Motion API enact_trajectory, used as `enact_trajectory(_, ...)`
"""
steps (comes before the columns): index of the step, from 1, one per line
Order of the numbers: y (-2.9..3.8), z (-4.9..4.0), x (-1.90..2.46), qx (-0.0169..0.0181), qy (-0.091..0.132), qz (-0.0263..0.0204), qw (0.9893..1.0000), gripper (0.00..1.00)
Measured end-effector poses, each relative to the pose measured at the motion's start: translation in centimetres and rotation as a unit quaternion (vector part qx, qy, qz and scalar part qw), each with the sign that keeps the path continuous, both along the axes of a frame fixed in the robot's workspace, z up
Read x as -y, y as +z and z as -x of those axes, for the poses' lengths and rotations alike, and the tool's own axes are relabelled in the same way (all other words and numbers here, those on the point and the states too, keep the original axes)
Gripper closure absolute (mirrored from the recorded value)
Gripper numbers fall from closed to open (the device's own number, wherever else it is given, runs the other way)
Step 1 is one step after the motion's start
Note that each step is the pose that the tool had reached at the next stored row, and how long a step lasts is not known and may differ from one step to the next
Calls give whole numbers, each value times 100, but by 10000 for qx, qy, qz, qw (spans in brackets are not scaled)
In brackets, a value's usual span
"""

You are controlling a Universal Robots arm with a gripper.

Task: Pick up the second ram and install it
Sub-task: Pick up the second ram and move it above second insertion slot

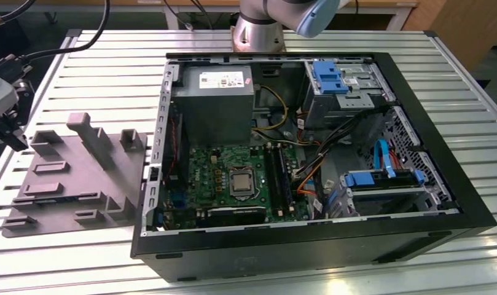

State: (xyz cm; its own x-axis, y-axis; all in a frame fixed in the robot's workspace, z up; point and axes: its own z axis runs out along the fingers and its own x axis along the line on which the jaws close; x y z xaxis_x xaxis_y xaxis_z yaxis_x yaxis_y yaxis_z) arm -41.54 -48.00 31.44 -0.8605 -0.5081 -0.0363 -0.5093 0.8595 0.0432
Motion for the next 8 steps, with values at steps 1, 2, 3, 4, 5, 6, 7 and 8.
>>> enact_trajectory(1,0,0,0,0,35,0,10000,89)
enact_trajectory(2,0,0,0,0,72,0,10000,89)
enact_trajectory(3,0,0,0,0,109,0,9999,89)
enact_trajectory(4,0,0,0,0,146,0,9999,89)
enact_trajectory(5,0,0,0,0,185,0,9998,89)
enact_trajectory(6,0,0,0,0,223,0,9998,89)
enact_trajectory(7,-1,0,0,0,262,0,9997,89)
enact_trajectory(8,-1,0,0,0,297,0,9996,89)
